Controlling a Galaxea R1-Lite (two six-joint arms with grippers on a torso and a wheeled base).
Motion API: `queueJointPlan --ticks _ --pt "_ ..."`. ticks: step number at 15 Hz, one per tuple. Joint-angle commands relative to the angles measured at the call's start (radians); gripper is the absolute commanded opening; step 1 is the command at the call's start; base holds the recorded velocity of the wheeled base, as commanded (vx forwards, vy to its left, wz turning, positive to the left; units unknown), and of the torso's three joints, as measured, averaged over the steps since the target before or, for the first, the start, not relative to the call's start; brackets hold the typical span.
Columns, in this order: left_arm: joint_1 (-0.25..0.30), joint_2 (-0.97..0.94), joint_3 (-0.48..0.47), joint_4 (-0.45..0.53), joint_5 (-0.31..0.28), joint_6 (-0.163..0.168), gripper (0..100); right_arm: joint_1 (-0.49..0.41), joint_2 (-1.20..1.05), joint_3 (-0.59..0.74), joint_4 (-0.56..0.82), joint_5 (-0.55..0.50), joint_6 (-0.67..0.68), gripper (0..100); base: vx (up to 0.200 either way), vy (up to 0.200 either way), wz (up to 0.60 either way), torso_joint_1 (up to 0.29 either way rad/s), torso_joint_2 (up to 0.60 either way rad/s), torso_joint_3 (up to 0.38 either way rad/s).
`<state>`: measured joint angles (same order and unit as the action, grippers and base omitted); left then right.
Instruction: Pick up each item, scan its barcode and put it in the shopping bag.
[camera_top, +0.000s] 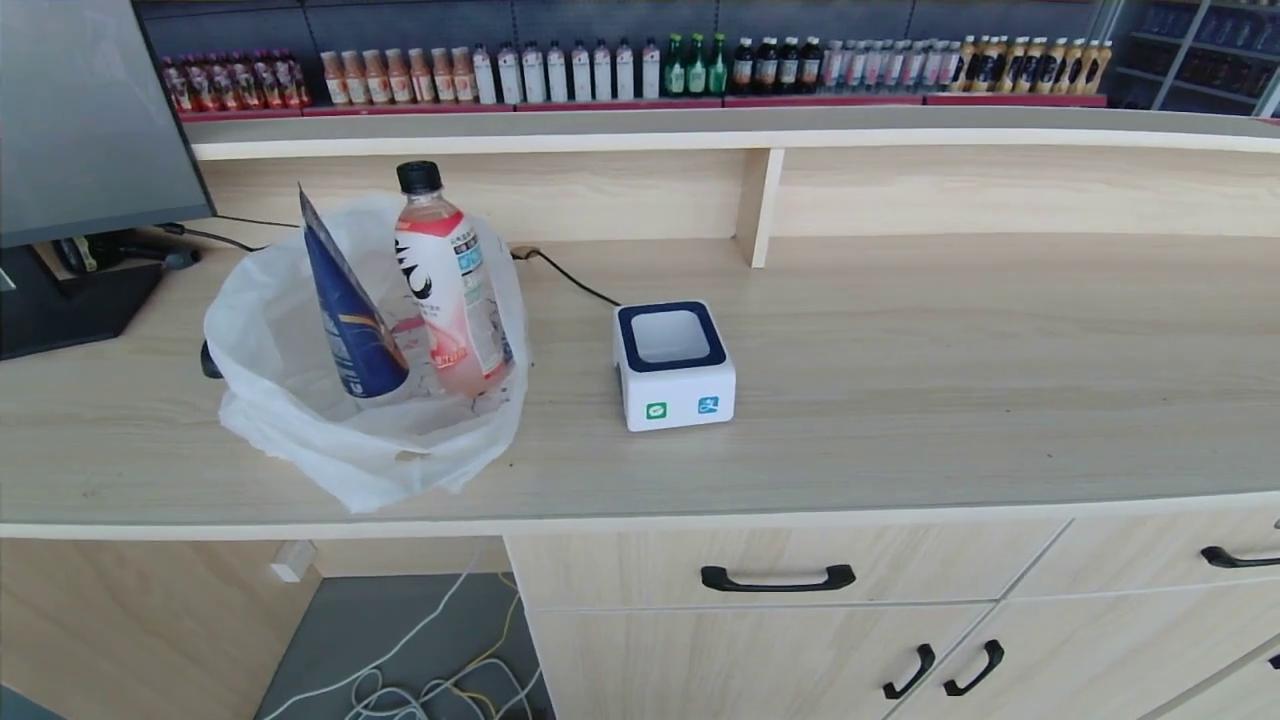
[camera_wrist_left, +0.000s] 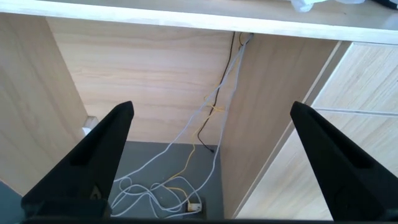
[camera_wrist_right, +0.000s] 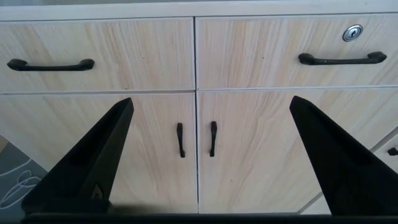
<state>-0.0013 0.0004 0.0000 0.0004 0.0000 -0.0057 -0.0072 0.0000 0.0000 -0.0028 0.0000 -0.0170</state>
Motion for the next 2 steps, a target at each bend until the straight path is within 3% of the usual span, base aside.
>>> queueJointPlan --ticks 1,2 --pt "0.001 0.000 0.000 0.000 0.000 0.000 100 0.001 0.000 0.000 0.000 0.000 -0.001 100 0.000 0.000 0.00 0.000 0.00 0.000" --pt "0.001 0.000 0.000 0.000 0.000 0.000 100 0.001 0.002 0.000 0.000 0.000 -0.003 100 0.000 0.000 0.00 0.000 0.00 0.000"
